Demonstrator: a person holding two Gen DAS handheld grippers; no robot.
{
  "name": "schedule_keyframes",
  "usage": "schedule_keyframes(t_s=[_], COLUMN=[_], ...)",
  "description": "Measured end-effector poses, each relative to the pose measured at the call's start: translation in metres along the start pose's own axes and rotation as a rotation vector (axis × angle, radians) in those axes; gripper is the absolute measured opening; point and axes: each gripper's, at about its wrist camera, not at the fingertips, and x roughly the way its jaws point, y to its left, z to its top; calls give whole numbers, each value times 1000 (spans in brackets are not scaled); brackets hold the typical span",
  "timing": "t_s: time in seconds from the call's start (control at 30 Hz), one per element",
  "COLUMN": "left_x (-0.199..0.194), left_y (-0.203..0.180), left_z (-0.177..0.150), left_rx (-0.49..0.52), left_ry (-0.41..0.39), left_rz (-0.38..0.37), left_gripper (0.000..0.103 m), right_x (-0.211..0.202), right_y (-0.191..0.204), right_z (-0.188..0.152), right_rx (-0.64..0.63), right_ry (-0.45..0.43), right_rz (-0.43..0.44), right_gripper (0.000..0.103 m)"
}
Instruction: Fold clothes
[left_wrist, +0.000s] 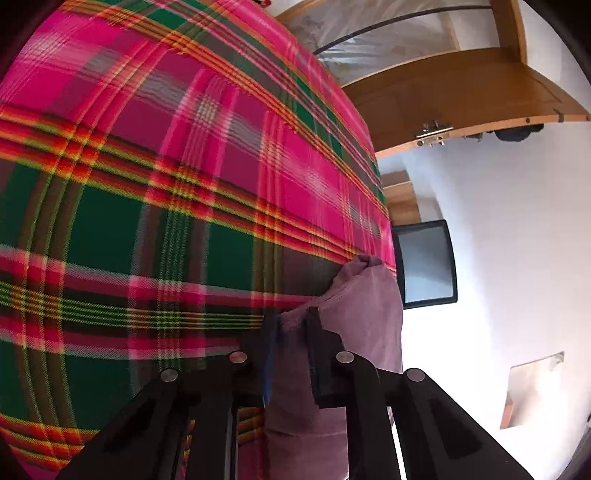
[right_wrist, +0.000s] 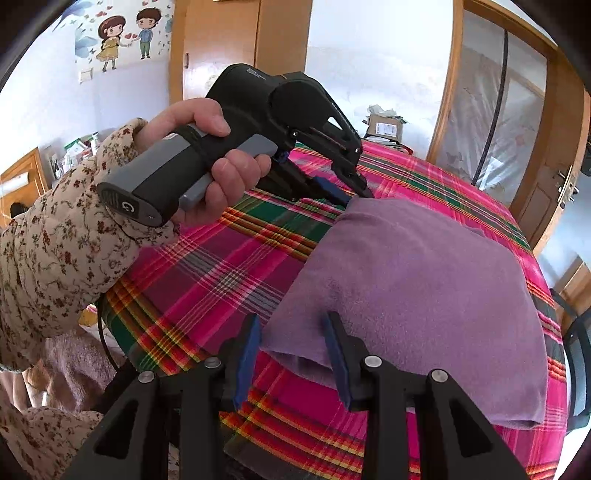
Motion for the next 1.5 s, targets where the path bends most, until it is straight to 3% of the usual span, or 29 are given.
schedule_keyframes(t_s=[0.03,0.13,0.23,0.6,0.63,0.67,0.93,1.17,1.3,1.5], left_x=[0,0,0,-8,-10,-11,-24,-24,-24,-24], left_y=[-1,-1,-4,-1,-1,-1,-8,-20,-21,-21], left_z=[1,2,3,8,8,9,8,-5,-16,-32], left_rx=[-1,-5,-7,-18,-18,-19,26,81,98,117], left_ry=[-5,-17,-28,-80,-88,-95,-162,-112,-92,-56], left_rz=[-4,-9,-12,-6,-3,0,49,69,91,117], left_gripper=[12,11,11,10,10,0,0,6,26,26], right_x=[0,4,4,-10,-8,-7,0,0,-5,-12], right_y=[-3,-10,-11,-1,-1,-1,-8,-11,-9,-13], right_z=[0,0,0,-2,-3,-4,-6,-7,-8,-10], right_rx=[6,38,47,-2,-2,0,29,44,37,49], right_ry=[1,12,14,1,7,11,20,20,17,5], right_rz=[-10,-10,-12,1,4,9,32,53,62,77], right_gripper=[24,14,11,9,9,9,10,14,18,18])
